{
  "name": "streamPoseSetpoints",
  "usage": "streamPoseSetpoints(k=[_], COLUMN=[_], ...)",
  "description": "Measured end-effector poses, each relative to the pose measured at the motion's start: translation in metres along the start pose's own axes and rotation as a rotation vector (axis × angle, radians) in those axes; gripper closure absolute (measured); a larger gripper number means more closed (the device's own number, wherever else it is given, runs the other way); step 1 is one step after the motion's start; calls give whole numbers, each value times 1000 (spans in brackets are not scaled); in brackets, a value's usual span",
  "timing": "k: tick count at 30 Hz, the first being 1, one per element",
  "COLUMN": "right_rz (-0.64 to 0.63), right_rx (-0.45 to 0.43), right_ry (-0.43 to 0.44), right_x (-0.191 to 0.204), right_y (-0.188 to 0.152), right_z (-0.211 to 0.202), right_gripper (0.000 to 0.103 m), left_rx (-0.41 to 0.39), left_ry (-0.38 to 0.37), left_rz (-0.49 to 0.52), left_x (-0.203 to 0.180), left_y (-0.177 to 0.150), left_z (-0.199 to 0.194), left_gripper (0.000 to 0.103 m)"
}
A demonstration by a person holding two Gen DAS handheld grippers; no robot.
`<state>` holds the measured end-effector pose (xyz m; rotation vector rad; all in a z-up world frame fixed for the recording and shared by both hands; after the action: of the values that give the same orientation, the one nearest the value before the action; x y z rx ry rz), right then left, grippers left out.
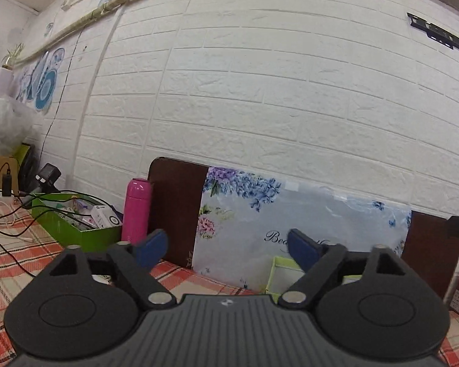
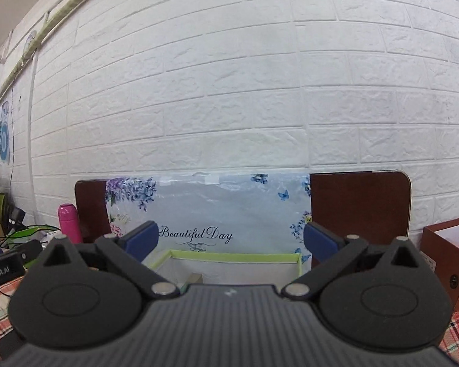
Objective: Organize objects
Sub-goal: 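Withdraw both grippers from the box back toward the remaining items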
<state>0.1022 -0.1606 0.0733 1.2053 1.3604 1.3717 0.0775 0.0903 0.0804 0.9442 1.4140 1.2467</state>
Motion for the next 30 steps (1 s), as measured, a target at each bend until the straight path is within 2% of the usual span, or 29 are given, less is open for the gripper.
streamPoseSetpoints(k=[1,2,3,4,6,7,8,9,10,11,13,15,18,21,26,30], right_rz=[-19,-46,-66,-69,-52,-49,-52,-53,-46,-33,-21,-14,1,13,-28,-60], right_rx=[3,17,37,60,95,98,98,98,93,81,81,136,199,249,355,419], right_ry=[-19,-29,-20,-3,18,16,16,14,1,-27,-50,-50,-77,-103,-130,-104], right_x=[2,5,8,11,14,15,16,17,17,15,13,11,4,-2,-5,0], right_y=[-1,-4,-7,-11,-20,-23,-26,-29,-32,-34,-43,-59,-84,-106,-151,-180], right_z=[-5,-10,-14,-17,-28,-33,-40,-47,-54,-62,-73,-78,-87,-95,-89,-78], right_gripper=[20,46,72,77,77,76,66,36,16,1,0,0,0,0,0,0], left_rx=[23,49,76,99,106,94,85,77,61,45,60,103,186,258,313,336], left_ry=[-17,-44,-74,-89,-106,-111,-120,-124,-124,-130,-161,-203,-286,-327,-429,-501], left_rz=[7,1,-16,-36,-60,-59,-48,-36,-22,-1,53,81,97,105,96,114], left_x=[0,2,3,4,5,5,3,2,0,-2,-9,-16,-27,-37,-61,-85], left_y=[-1,-4,-8,-11,-14,-14,-13,-13,-12,-13,-19,-32,-56,-75,-93,-105], left_z=[-1,-2,-4,-5,-12,-18,-25,-30,-36,-44,-53,-59,-66,-67,-62,-55], left_gripper=[40,58,66,66,66,64,46,24,20,19,18,18,17,17,17,17])
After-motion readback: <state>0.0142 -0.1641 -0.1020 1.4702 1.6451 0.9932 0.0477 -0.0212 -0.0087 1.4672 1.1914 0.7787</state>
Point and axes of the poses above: each gripper's, at about its wrist camera, not at the fingertips, and z roughly the way its jaws point, x to its left, y to its top, the point moved 9 cm from there along z, roughly the way its jaws point, and after that the axes turned 3 degrees about -x, right-handed, at the moved point
